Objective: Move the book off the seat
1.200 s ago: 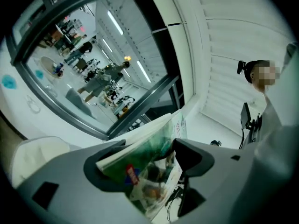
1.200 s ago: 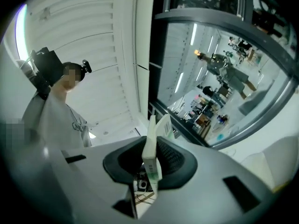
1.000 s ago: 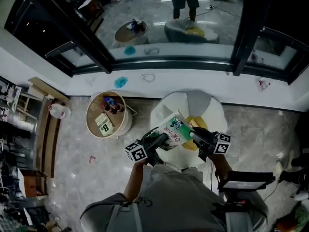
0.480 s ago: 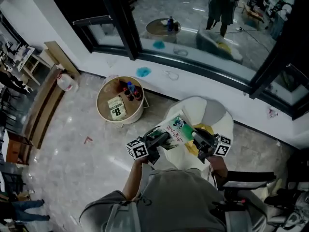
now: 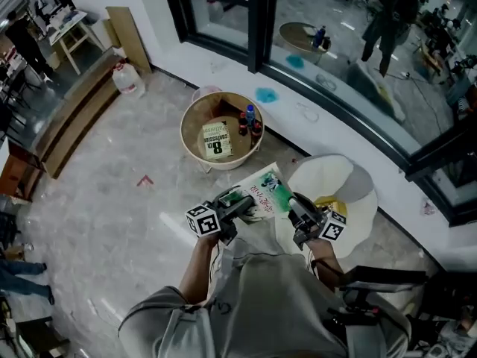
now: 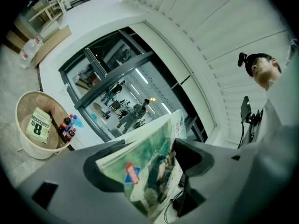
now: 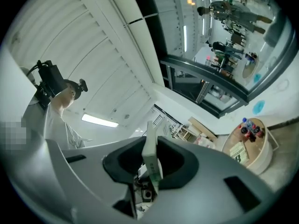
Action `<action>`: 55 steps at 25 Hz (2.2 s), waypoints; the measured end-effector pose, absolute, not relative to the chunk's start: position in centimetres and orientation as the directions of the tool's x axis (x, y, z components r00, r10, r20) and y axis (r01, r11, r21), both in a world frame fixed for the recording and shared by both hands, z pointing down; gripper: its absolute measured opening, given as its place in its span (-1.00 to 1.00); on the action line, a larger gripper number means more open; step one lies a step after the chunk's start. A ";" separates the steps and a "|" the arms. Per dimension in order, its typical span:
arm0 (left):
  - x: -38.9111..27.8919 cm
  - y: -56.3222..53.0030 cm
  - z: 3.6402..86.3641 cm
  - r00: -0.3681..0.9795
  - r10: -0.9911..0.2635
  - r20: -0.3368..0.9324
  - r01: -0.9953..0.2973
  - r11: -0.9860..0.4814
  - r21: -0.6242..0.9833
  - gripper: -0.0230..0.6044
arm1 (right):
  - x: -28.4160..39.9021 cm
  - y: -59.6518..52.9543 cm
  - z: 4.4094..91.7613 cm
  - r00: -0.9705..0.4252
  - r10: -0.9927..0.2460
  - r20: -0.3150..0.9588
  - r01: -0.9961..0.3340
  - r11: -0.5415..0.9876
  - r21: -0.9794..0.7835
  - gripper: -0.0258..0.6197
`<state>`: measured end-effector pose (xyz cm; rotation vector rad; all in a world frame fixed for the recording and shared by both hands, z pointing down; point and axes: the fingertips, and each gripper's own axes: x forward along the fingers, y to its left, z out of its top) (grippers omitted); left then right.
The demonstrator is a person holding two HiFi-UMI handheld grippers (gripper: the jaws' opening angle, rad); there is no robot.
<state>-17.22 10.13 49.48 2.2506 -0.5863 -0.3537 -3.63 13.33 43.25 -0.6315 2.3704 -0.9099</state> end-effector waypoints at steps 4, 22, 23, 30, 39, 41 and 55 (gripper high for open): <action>-24.2 8.4 49.2 0.813 -0.576 -0.085 -0.337 -0.585 0.738 0.17 | -10.3 10.9 42.9 -0.770 -0.556 -0.313 -0.195 0.672 -0.715 -0.68; -37.1 -7.1 50.4 0.556 -0.830 -0.042 -0.534 -0.396 0.747 0.17 | -23.1 -10.4 44.4 -0.875 -0.323 -0.360 0.064 0.660 -0.748 -0.68; -37.5 -8.8 50.0 0.547 -0.836 -0.036 -0.544 -0.388 0.744 0.17 | -23.6 -12.3 44.2 -0.873 -0.317 -0.371 0.080 0.658 -0.749 -0.68; -37.1 -21.1 46.0 0.535 -0.844 -0.043 -0.586 -0.408 0.700 0.17 | -23.0 -24.6 40.3 -0.855 -0.267 -0.446 0.154 0.689 -0.708 -0.68; -37.1 -28.7 45.2 0.523 -0.851 -0.037 -0.611 -0.405 0.681 0.17 | -23.0 -32.2 39.5 -0.831 -0.256 -0.494 0.198 0.694 -0.692 -0.67; -37.7 -29.4 45.1 0.545 -0.837 -0.036 -0.605 -0.423 0.675 0.17 | -23.4 -32.4 39.8 -0.823 -0.282 -0.492 0.177 0.697 -0.695 -0.67; -37.9 -32.6 44.6 0.647 -0.757 -0.088 -0.515 -0.519 0.682 0.17 | -23.5 -33.6 38.4 -0.797 -0.384 -0.467 0.043 0.735 -0.677 -0.67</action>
